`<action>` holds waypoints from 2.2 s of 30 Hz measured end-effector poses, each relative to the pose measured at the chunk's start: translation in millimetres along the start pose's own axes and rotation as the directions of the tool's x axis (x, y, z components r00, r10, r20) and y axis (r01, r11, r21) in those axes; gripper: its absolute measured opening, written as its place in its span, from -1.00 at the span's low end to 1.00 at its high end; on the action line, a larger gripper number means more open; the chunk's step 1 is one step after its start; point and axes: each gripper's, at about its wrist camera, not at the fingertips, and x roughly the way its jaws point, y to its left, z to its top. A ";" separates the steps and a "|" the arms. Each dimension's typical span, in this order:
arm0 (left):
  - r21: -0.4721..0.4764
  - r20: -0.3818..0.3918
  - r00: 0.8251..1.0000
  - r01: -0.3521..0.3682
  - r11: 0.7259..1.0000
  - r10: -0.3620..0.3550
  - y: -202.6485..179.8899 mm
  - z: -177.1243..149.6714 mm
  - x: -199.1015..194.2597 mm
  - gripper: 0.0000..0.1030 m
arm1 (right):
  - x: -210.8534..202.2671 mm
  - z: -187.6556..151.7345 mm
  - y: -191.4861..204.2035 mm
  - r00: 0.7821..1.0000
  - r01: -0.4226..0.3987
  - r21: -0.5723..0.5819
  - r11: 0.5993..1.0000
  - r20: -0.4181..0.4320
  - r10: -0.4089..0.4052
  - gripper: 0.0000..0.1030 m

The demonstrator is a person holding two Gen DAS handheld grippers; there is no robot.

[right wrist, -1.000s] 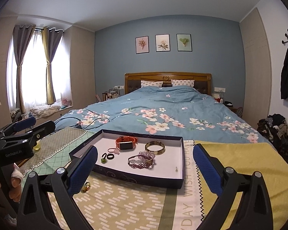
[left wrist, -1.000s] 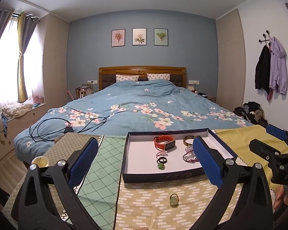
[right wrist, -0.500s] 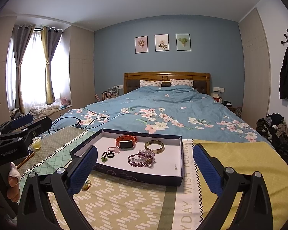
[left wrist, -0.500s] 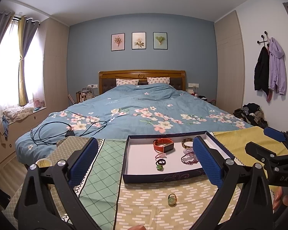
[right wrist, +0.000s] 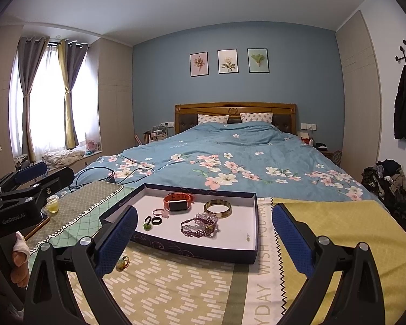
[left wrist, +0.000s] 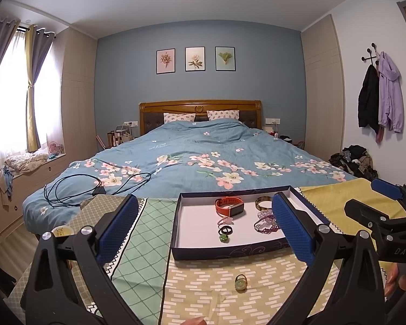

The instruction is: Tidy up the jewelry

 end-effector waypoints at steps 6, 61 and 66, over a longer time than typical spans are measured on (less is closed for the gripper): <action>0.005 0.004 1.000 -0.004 1.000 0.004 -1.5 1.5 0.9 0.89 | 0.1 -0.2 0.1 1.000 0.000 -0.002 1.000 0.002 0.000 0.86; 0.007 -0.003 1.000 0.003 1.000 -0.003 -3.3 -0.8 3.0 0.89 | 2.4 -1.9 -0.6 1.000 0.001 0.001 1.000 0.004 -0.001 0.86; 0.007 -0.001 1.000 0.002 1.000 -0.002 -3.2 -0.8 2.8 0.89 | 1.9 -2.6 -0.6 1.000 0.000 0.006 1.000 0.008 0.000 0.86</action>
